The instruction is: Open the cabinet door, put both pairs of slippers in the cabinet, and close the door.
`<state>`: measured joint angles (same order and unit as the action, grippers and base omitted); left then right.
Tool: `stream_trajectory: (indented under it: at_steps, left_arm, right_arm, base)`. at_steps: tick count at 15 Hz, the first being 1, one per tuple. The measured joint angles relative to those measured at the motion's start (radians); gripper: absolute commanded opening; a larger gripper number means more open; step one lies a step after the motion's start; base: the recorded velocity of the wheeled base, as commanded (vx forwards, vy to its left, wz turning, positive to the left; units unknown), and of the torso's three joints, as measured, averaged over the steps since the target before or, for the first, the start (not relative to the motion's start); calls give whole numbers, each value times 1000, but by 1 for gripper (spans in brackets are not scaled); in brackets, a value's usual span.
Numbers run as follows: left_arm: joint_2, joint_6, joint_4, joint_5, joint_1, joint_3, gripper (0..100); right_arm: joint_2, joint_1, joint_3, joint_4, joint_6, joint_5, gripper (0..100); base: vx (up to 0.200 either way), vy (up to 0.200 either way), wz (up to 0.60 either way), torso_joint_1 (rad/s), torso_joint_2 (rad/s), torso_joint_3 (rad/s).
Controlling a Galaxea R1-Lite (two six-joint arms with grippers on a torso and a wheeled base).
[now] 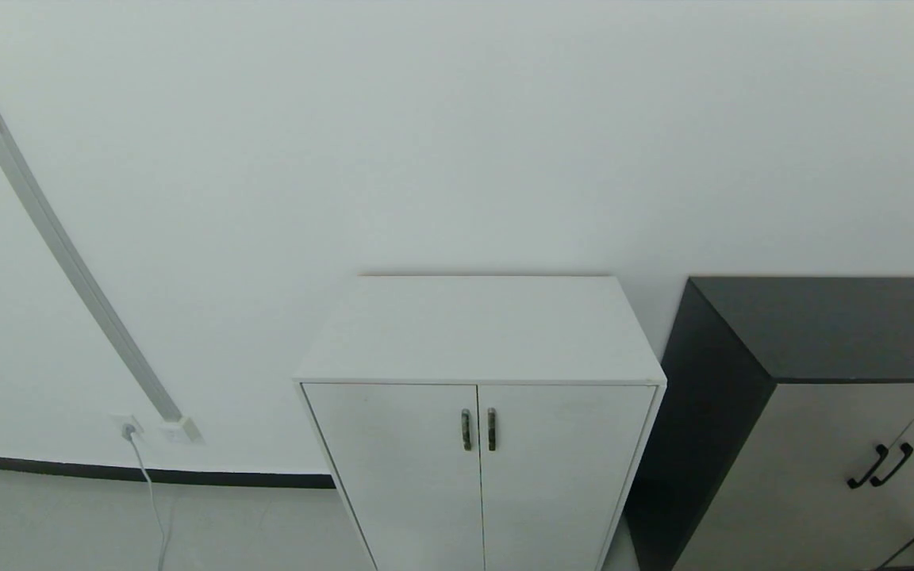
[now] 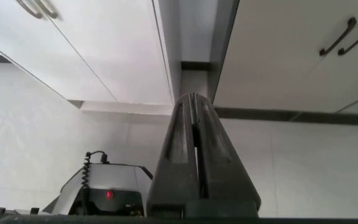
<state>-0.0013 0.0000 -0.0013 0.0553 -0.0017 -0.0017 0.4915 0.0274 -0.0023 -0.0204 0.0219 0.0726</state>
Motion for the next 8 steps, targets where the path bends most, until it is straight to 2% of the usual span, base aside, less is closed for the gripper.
stream_trajectory:
  at_steps: [8]
  left_arm:
    - [0,0,0,1,0,0,0]
  right_arm:
    - [-268,19,2,20,-9,-32,0]
  base:
    - [0,0,0,0,0,0]
